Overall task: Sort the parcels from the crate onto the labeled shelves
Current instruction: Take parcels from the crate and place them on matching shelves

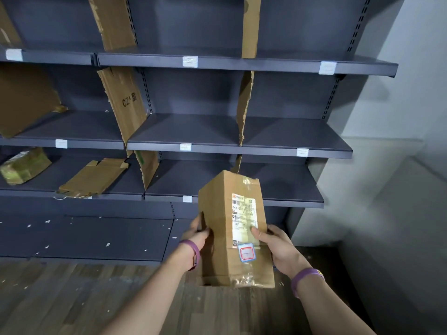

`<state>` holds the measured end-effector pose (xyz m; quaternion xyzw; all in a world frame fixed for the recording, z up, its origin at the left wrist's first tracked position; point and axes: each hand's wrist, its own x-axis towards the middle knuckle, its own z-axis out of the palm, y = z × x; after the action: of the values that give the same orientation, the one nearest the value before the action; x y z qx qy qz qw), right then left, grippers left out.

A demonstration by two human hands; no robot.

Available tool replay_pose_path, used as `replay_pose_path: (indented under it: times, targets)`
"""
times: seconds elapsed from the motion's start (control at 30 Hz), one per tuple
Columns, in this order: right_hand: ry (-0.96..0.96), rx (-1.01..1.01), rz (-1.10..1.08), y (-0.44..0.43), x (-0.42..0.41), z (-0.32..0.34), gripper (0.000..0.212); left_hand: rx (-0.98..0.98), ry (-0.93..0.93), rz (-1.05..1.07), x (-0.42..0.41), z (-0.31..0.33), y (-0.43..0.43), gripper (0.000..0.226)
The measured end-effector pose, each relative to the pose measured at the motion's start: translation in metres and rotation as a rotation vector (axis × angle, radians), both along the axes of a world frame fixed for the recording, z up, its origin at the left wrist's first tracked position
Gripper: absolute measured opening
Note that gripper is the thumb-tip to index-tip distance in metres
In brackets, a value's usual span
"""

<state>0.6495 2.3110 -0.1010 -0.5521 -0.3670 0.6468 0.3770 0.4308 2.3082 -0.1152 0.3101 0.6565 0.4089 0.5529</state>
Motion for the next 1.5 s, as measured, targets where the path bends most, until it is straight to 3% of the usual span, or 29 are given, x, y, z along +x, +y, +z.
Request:
replay_pose_path:
  times: [0.07, 0.2, 0.4, 0.47, 0.63, 0.77, 0.93, 1.17, 1.5]
  targets:
    - [-0.056, 0.027, 0.008, -0.001, -0.005, 0.002, 0.033, -0.022, -0.060, -0.041, 0.007, 0.010, -0.002, 0.060]
    - [-0.109, 0.092, -0.015, 0.002, -0.009, 0.000, 0.040, -0.029, -0.044, -0.150, 0.014, 0.013, 0.001, 0.091]
    - [-0.138, 0.164, -0.136, 0.006, -0.026, 0.008, 0.056, 0.146, 0.032, -0.113, 0.018, 0.037, -0.009, 0.057]
    - [-0.149, 0.211, -0.172, 0.006, -0.032, 0.014, 0.047, 0.182, 0.038, -0.106, 0.019, 0.037, -0.008, 0.044]
    - [-0.041, 0.278, -0.102, -0.002, -0.038, 0.025, 0.021, 0.205, -0.085, -0.030, 0.014, 0.040, -0.007, 0.048]
    - [0.078, 0.271, 0.069, -0.008, -0.039, 0.038, 0.036, 0.231, -0.117, 0.083, 0.016, 0.050, -0.006, 0.040]
    - [0.093, 0.335, 0.032, -0.012, -0.034, 0.050, 0.045, 0.253, -0.132, 0.107, 0.026, 0.060, -0.010, 0.032]
    - [0.150, 0.404, 0.023, -0.007, -0.030, 0.065, 0.043, 0.327, 0.005, -0.022, 0.037, 0.088, -0.025, 0.049]
    - [0.132, 0.364, 0.036, 0.000, -0.092, 0.060, 0.052, 0.389, -0.004, 0.097, -0.015, 0.092, -0.035, 0.067]
